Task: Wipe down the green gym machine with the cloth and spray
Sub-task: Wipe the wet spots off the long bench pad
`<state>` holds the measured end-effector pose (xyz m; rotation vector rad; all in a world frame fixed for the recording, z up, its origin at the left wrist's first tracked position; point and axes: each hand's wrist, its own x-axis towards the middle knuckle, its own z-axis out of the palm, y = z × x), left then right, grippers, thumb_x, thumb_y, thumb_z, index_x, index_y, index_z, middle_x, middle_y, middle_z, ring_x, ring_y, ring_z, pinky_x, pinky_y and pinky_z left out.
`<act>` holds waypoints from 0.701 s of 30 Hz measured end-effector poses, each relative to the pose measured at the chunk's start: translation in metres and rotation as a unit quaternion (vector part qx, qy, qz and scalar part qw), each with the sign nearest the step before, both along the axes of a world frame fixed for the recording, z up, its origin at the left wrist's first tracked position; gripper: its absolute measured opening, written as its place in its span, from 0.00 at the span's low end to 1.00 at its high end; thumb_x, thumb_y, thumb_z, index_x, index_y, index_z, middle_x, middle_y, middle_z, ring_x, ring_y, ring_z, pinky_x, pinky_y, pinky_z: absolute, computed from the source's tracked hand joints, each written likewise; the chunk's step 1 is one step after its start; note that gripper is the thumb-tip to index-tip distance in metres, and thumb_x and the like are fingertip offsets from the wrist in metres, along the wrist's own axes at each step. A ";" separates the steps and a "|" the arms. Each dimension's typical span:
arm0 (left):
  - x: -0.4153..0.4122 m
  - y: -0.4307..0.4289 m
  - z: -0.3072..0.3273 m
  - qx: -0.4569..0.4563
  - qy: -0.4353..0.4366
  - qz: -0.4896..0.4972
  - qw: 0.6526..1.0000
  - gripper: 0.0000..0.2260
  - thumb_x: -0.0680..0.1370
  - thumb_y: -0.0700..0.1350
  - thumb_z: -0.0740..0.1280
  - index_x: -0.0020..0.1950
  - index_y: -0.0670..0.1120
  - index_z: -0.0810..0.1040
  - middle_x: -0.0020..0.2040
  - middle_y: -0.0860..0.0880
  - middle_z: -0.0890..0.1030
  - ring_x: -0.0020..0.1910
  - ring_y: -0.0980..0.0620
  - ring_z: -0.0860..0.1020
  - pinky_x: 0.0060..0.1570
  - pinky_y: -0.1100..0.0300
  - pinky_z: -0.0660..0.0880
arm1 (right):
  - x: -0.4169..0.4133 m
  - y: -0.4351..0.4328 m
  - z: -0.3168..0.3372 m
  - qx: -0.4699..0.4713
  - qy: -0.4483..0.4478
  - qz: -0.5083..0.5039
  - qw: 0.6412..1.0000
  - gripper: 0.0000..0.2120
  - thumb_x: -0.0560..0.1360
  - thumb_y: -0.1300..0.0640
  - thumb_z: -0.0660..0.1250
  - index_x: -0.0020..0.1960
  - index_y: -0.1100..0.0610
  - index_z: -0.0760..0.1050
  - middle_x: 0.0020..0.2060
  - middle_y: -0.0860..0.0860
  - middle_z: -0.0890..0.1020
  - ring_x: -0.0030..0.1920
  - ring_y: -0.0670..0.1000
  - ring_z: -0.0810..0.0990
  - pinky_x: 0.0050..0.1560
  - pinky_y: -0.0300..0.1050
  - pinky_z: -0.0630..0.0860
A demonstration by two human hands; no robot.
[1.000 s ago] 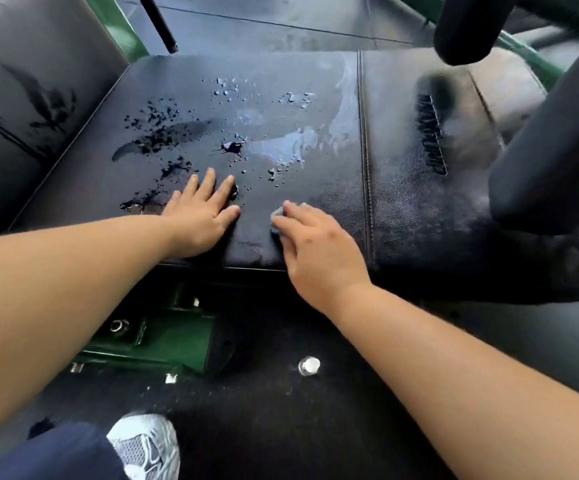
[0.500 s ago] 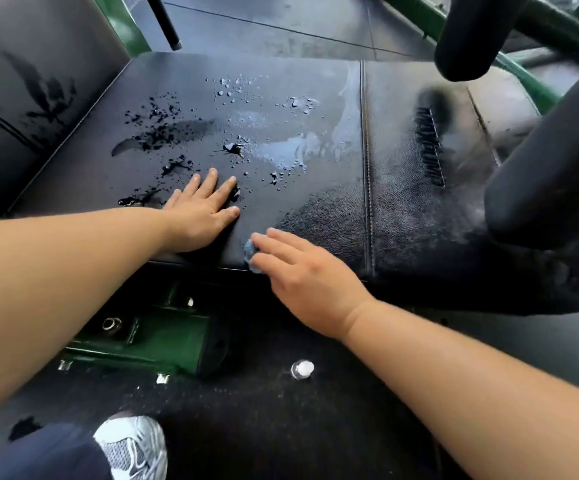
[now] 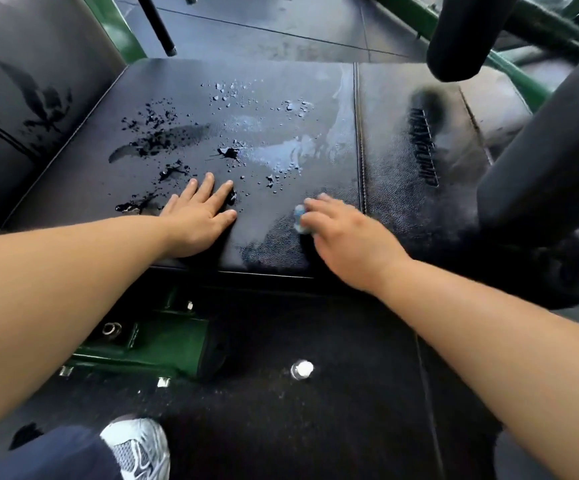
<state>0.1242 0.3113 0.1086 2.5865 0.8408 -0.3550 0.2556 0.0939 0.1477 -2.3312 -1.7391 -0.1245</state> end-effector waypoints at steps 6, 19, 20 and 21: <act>0.000 0.000 -0.005 0.011 -0.010 -0.004 1.000 0.26 0.83 0.57 0.48 0.78 0.57 0.42 0.79 0.51 0.39 0.78 0.49 0.40 0.74 0.48 0.42 | -0.048 0.005 -0.025 0.002 0.081 -0.062 0.995 0.13 0.77 0.61 0.57 0.58 0.58 0.77 0.70 0.58 0.71 0.68 0.62 0.71 0.68 0.57 0.70; 0.006 0.014 0.002 0.087 -0.179 -0.008 0.980 0.19 0.82 0.50 0.56 0.74 0.52 0.67 0.76 0.51 0.63 0.74 0.48 0.62 0.71 0.53 0.58 | 0.001 0.047 -0.011 0.007 0.097 -0.077 0.992 0.17 0.79 0.65 0.56 0.64 0.57 0.73 0.73 0.52 0.68 0.73 0.54 0.63 0.71 0.39 0.52; 0.010 0.016 0.001 0.079 -0.182 -0.008 0.980 0.19 0.82 0.49 0.56 0.74 0.51 0.67 0.76 0.51 0.64 0.74 0.48 0.62 0.72 0.53 0.58 | -0.017 0.034 -0.014 0.009 0.104 -0.023 0.994 0.15 0.77 0.64 0.57 0.61 0.58 0.76 0.70 0.54 0.72 0.70 0.56 0.68 0.70 0.38 0.53; 0.014 0.018 0.001 0.078 -0.183 -0.011 0.980 0.19 0.82 0.49 0.56 0.74 0.51 0.67 0.76 0.51 0.64 0.74 0.49 0.61 0.72 0.53 0.57 | -0.030 0.023 -0.015 0.010 0.106 0.026 0.994 0.15 0.75 0.64 0.58 0.58 0.59 0.78 0.66 0.56 0.77 0.67 0.56 0.72 0.70 0.37 0.56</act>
